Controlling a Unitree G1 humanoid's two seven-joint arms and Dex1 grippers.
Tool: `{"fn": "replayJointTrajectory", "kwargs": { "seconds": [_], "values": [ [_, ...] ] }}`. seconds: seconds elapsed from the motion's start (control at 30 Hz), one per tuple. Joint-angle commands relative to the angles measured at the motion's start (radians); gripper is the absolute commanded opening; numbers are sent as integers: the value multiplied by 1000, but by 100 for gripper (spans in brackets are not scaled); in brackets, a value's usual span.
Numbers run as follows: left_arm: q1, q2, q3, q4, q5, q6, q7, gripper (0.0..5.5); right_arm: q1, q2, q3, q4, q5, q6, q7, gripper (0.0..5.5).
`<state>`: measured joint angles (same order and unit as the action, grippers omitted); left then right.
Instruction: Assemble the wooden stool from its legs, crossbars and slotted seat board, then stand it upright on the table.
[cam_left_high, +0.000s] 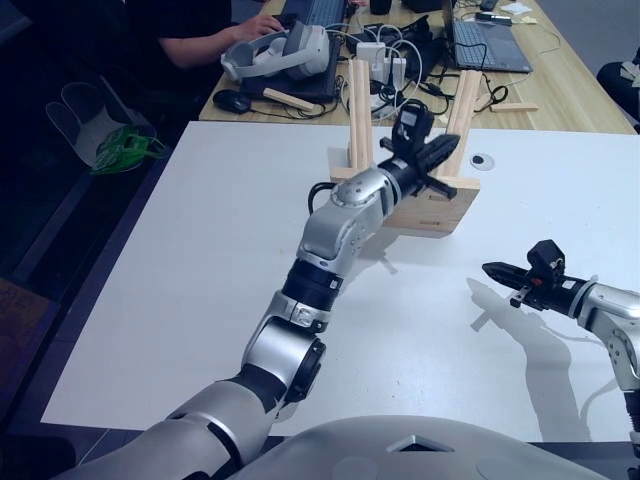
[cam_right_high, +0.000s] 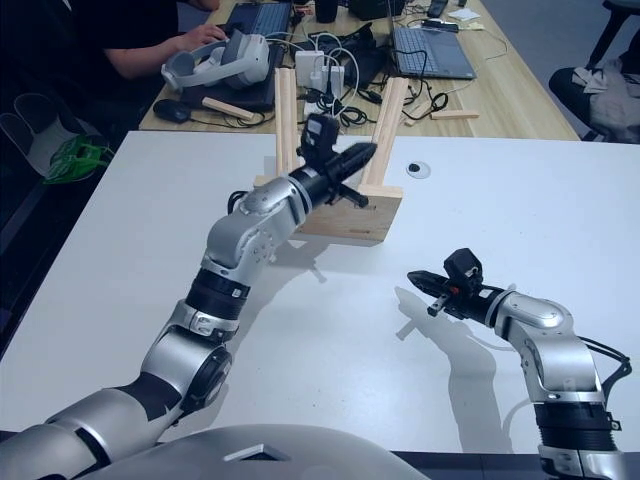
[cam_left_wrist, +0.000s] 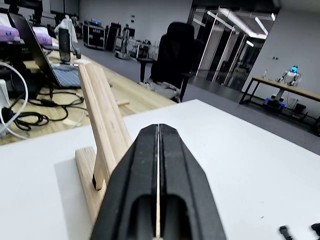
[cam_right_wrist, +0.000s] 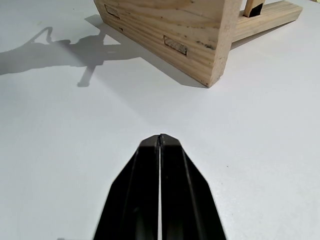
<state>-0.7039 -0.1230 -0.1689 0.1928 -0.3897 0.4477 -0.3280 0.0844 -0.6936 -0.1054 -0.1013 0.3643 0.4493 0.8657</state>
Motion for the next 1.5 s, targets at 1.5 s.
{"fn": "replayJointTrajectory", "kwargs": {
  "seconds": [1.5],
  "values": [
    [257, 377, -79, -98, 313, 220, -104, 4, -460, 144, 222, 365, -328, -168, -88, 0]
  ]
}}
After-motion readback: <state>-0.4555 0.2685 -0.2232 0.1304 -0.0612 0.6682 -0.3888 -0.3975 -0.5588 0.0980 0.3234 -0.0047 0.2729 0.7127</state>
